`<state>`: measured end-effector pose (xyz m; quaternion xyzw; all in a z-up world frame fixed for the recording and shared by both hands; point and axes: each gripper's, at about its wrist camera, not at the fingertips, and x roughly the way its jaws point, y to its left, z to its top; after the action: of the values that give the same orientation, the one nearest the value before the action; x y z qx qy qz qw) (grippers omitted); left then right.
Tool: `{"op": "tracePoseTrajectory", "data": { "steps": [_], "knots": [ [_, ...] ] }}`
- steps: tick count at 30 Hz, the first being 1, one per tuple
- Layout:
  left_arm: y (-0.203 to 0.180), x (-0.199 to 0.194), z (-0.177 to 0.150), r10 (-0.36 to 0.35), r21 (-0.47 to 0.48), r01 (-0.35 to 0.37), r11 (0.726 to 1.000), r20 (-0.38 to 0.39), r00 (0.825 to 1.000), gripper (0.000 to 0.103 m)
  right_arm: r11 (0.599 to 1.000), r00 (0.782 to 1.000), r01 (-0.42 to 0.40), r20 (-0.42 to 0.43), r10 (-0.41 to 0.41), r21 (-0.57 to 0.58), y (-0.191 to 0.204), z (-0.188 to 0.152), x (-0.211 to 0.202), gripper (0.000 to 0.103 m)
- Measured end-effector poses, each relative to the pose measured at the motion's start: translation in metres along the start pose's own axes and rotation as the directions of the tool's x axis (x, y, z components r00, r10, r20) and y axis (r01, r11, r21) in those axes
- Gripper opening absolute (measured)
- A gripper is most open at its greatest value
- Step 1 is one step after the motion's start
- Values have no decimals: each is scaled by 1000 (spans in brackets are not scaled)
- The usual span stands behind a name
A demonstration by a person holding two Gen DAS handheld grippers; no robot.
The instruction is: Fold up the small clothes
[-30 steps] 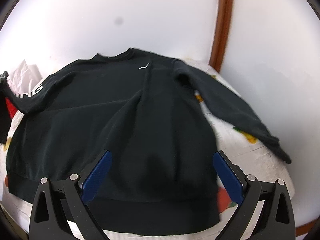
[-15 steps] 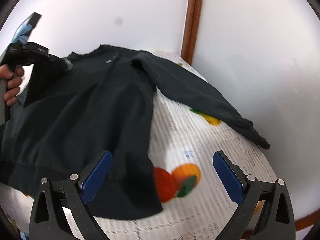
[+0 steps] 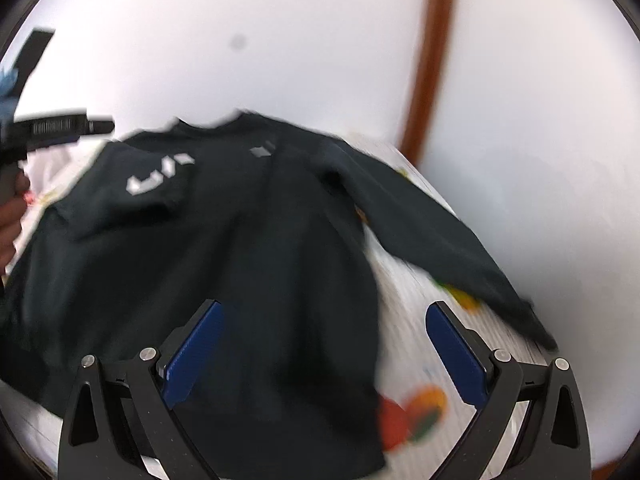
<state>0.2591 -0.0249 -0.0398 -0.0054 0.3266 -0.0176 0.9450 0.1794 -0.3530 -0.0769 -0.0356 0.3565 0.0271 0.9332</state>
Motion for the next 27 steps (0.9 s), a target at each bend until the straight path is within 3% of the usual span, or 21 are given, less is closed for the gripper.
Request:
{"op": "tracePoseTrajectory", "data": {
  "steps": [3,7,10,16,18,21,22,23,24,26,27],
  "knots": [
    [50,5,-6,88,-67,-89,994,-22,996,74,996,997,-79,0,79,-49,36,28,12,69],
    [108,26,-19,203,-129,-213,968,-89,975,74,979,987,-158,15,161,-127,95,57,33,69],
    [140,43,-33,268,-154,-288,945,-140,953,73,958,976,-216,-30,214,-188,145,73,59,73],
    [173,83,-52,245,-209,-288,935,-208,947,73,889,927,-371,-171,335,-269,227,82,109,79],
    [178,96,-58,206,-226,-254,941,-214,955,71,875,917,-390,-211,339,-287,248,79,126,79],
    [180,104,-65,184,-219,-229,949,-208,961,61,872,926,-363,-234,297,-329,266,73,148,77],
    [178,104,-67,175,-219,-219,951,-203,963,55,873,928,-357,-236,290,-331,268,70,154,72],
    [176,104,-67,166,-217,-209,954,-198,966,51,863,915,-390,-241,324,-321,268,69,156,51],
    [175,103,-67,161,-214,-202,956,-193,968,50,854,903,-419,-240,356,-310,265,70,155,37],
    [173,104,-66,160,-214,-201,956,-195,968,50,862,913,-402,-210,350,-309,257,76,151,14],
    [173,104,-66,158,-217,-199,956,-194,968,50,858,898,-433,-216,384,-276,247,80,149,14]
  ]
}}
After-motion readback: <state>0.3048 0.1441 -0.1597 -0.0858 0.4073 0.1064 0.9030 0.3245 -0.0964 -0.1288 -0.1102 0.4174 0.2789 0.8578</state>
